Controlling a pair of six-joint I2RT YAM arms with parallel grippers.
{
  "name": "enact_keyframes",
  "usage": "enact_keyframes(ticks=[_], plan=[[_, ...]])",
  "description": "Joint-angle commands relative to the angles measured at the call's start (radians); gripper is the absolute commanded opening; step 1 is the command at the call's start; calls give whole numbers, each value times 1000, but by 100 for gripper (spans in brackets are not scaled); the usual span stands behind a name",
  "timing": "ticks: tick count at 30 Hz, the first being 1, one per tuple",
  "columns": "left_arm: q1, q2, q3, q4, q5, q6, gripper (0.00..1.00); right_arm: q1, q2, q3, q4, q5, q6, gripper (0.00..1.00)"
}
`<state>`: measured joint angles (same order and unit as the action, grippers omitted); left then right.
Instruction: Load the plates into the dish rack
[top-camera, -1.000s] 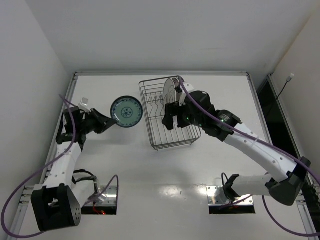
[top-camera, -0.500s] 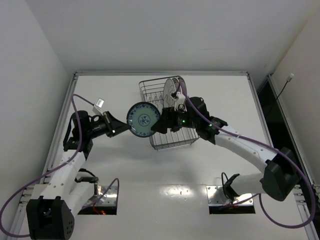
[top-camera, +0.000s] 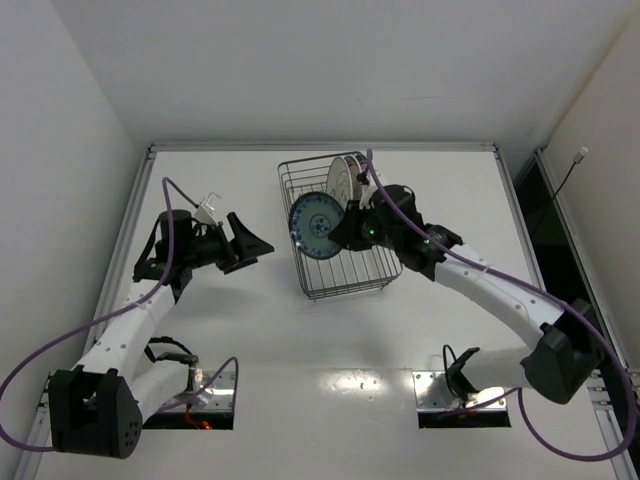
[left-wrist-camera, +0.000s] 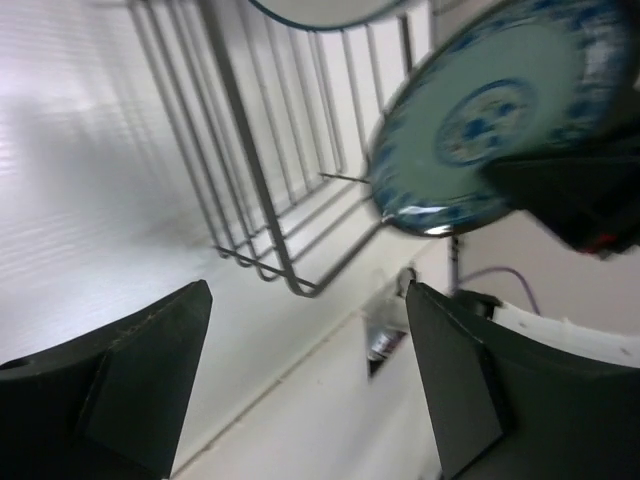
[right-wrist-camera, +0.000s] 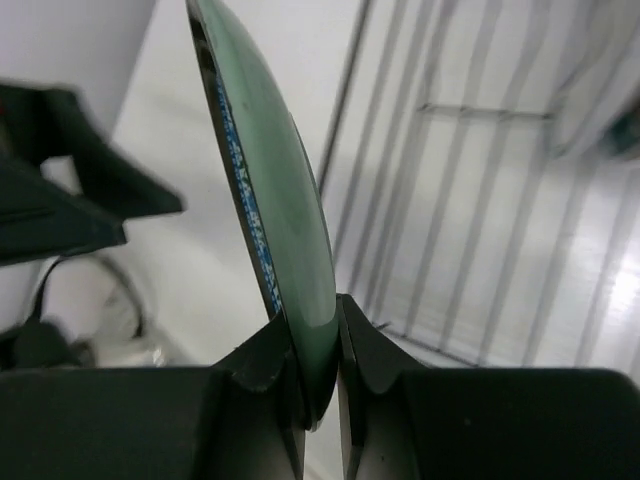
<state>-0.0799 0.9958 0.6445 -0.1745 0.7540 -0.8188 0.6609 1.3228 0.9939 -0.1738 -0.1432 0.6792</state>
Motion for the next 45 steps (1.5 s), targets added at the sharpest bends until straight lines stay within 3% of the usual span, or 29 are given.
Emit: enact_keyframes(ticks=[1, 5, 17, 24, 32, 41, 45], plan=[[-8, 6, 107, -216, -204, 144, 78, 14, -89, 174, -146, 390, -64, 0], [2, 6, 119, -252, -246, 155, 78, 38, 50, 316, -242, 667, -151, 0], [31, 24, 119, -270, -226, 185, 78, 59, 483, 695, -342, 899, -279, 0], [72, 44, 129, -304, -197, 237, 78, 59, 590, 716, -319, 912, -300, 0], [104, 53, 129, -322, -168, 268, 78, 40, 694, 742, -280, 817, -300, 0], [123, 63, 129, -332, -150, 277, 78, -1, 836, 899, -409, 685, -219, 10], [132, 63, 129, -341, -139, 277, 78, -10, 826, 911, -432, 648, -210, 21]])
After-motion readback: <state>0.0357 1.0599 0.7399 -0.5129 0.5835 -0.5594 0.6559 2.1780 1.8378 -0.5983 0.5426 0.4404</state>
